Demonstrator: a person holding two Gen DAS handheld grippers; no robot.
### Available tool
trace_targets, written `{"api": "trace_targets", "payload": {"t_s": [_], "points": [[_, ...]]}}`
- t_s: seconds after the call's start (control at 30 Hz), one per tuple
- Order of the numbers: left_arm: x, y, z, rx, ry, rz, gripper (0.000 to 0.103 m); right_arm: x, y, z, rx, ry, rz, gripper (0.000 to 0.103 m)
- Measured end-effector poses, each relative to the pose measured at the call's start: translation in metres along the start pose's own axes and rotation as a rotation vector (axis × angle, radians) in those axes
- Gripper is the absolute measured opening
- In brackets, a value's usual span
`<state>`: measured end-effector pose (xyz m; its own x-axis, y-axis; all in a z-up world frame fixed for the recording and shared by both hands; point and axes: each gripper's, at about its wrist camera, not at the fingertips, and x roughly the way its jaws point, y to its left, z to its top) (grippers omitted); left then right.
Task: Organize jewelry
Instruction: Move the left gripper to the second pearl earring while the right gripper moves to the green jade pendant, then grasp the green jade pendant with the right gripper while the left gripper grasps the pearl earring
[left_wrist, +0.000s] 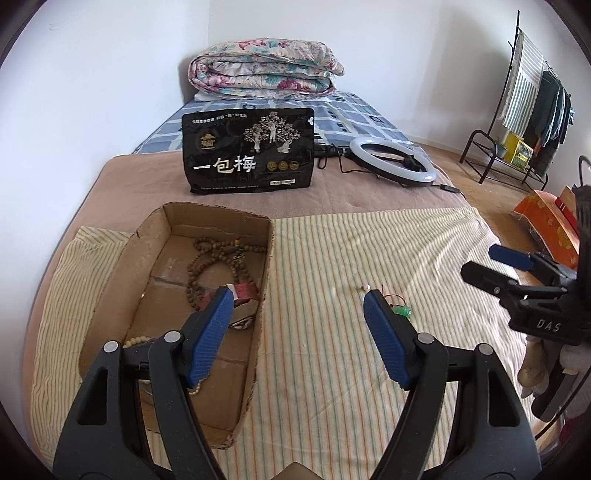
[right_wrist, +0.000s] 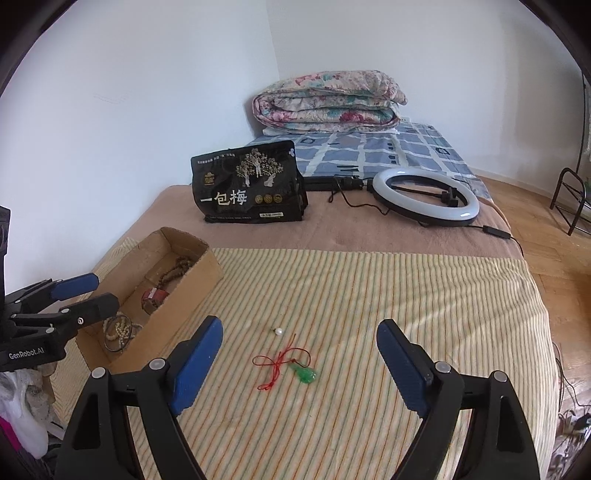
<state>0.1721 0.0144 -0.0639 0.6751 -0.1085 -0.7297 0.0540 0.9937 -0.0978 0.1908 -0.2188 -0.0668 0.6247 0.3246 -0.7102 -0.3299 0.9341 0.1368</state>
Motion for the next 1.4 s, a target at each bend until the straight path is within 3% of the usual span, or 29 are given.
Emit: {"api": "trace_targets", "payload": {"t_s": [0.1, 0.27, 0.43, 0.77, 0.9, 1.07, 1.23, 1.3, 1.4], "points": [[0.007, -0.011, 0.001, 0.016, 0.008, -0.01, 0.075, 0.009, -0.007, -0.01, 0.002, 0.027, 0.003, 0.087], [0.019, -0.027, 0.005, 0.056, 0.019, -0.002, 0.064, 0.033, -0.009, -0.03, -0.019, 0.086, 0.031, 0.087], [0.033, -0.036, 0.009, 0.058, 0.03, -0.019, 0.064, 0.056, -0.001, -0.045, -0.076, 0.143, 0.041, 0.085], [0.068, -0.054, 0.015, 0.078, 0.077, -0.038, 0.059, 0.086, 0.007, -0.049, -0.124, 0.178, 0.052, 0.084], [0.077, -0.055, 0.017, 0.069, 0.087, -0.038, 0.059, 0.098, 0.009, -0.052, -0.156, 0.196, 0.027, 0.076], [0.087, -0.053, 0.019, 0.054, 0.097, -0.026, 0.059, 0.109, 0.005, -0.054, -0.156, 0.198, 0.007, 0.075], [0.096, -0.052, 0.019, 0.048, 0.11, -0.027, 0.058, 0.113, 0.001, -0.05, -0.171, 0.19, -0.031, 0.052], [0.1, -0.054, 0.018, 0.053, 0.119, -0.028, 0.055, 0.112, -0.002, -0.049, -0.179, 0.188, -0.04, 0.035], [0.107, -0.059, 0.016, 0.061, 0.134, -0.033, 0.054, 0.111, -0.008, -0.048, -0.178, 0.187, -0.039, 0.02]]}}
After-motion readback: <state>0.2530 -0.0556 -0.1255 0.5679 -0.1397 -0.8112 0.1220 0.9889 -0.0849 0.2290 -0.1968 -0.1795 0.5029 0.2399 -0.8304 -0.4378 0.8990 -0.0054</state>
